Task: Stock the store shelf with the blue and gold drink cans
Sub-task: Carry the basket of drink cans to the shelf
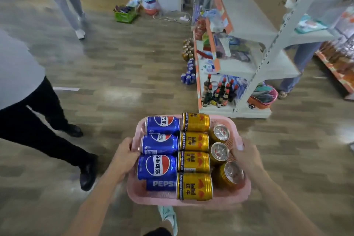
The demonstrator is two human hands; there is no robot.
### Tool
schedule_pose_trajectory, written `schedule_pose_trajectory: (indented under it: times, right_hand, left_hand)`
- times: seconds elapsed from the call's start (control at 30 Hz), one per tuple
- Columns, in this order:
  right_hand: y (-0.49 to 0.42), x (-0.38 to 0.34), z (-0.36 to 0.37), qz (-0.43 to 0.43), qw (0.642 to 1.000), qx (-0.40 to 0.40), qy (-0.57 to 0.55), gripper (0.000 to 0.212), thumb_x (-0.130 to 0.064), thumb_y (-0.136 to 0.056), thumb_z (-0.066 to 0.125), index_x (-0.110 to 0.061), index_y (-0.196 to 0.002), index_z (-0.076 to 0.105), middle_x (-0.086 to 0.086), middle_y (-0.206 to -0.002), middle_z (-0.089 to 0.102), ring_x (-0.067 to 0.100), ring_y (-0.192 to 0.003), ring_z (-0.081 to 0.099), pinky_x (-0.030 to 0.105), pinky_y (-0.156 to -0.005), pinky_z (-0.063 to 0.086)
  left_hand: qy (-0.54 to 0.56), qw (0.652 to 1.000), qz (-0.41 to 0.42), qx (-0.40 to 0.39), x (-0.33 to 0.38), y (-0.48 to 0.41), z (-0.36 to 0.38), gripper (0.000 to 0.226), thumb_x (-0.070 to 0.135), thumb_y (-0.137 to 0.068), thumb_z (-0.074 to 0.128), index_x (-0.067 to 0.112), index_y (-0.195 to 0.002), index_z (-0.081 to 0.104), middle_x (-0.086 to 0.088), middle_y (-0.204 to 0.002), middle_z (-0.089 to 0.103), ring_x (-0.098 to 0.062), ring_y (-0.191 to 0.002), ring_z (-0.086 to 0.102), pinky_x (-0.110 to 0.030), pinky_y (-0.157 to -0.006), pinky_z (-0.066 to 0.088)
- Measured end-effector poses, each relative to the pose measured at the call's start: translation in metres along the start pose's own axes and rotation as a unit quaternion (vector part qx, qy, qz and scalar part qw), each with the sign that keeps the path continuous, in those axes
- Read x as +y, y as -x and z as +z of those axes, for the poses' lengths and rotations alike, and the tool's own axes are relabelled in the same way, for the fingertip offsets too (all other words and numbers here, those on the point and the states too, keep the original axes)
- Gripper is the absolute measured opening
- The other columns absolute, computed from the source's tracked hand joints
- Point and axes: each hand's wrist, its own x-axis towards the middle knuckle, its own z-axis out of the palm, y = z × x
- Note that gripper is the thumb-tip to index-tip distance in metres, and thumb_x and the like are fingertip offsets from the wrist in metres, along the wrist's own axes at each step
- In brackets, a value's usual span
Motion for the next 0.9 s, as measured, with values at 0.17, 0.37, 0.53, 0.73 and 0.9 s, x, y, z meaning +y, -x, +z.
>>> schedule_pose_trajectory:
  times: [0.17, 0.37, 0.53, 0.73, 0.9]
  right_hand:
    - [-0.082, -0.063, 0.025, 0.014, 1.0, 0.003, -0.011, 0.007, -0.012, -0.093, 0.06, -0.014, -0.088, 0.056, -0.001, -0.076, 0.06, 0.018, -0.072, 0.06, 0.026, -0.052, 0.038]
    - [-0.181, -0.132, 0.043, 0.0, 1.0, -0.003, -0.012, 0.005, -0.01, -0.09, 0.061, -0.008, -0.095, 0.06, 0.005, -0.08, 0.064, 0.016, -0.067, 0.061, 0.026, -0.05, 0.04]
    - [-0.277, -0.193, 0.061, -0.034, 0.999, -0.026, -0.025, 0.006, -0.008, -0.093, 0.06, -0.013, -0.097, 0.058, 0.006, -0.086, 0.064, 0.018, -0.071, 0.062, 0.027, -0.053, 0.043]
    - [-0.406, -0.272, 0.071, -0.071, 0.996, -0.055, -0.023, 0.011, -0.009, -0.092, 0.061, -0.02, -0.093, 0.058, -0.002, -0.084, 0.064, 0.013, -0.073, 0.061, 0.027, -0.057, 0.041]
    - [-0.502, -0.34, 0.085, -0.07, 0.996, -0.056, -0.02, 0.009, -0.011, -0.088, 0.063, -0.019, -0.084, 0.06, -0.001, -0.078, 0.066, 0.017, -0.073, 0.062, 0.034, -0.069, 0.05]
  left_hand:
    - [-0.009, 1.0, 0.008, -0.009, 0.05, -0.101, -0.021, 0.006, 0.002, -0.093, 0.058, 0.006, -0.096, 0.055, -0.015, -0.094, 0.07, -0.03, -0.084, 0.071, -0.041, -0.063, 0.058]
    - [-0.026, 1.0, 0.013, -0.007, 0.106, -0.202, -0.041, 0.011, -0.004, -0.088, 0.058, 0.004, -0.093, 0.053, -0.018, -0.092, 0.069, -0.035, -0.083, 0.07, -0.049, -0.067, 0.059]
    - [-0.013, 1.0, -0.001, 0.008, 0.148, -0.296, -0.042, 0.014, -0.002, -0.089, 0.061, 0.004, -0.101, 0.056, -0.017, -0.096, 0.071, -0.034, -0.087, 0.072, -0.056, -0.076, 0.06]
    - [0.021, 0.999, -0.023, 0.043, 0.209, -0.408, -0.035, 0.015, -0.011, -0.087, 0.053, 0.001, -0.097, 0.054, -0.022, -0.095, 0.068, -0.024, -0.073, 0.066, -0.041, -0.059, 0.056]
    - [0.094, 0.993, -0.062, 0.033, 0.254, -0.496, -0.047, 0.02, -0.004, -0.088, 0.056, 0.014, -0.096, 0.056, -0.019, -0.095, 0.071, -0.033, -0.08, 0.075, -0.052, -0.066, 0.061]
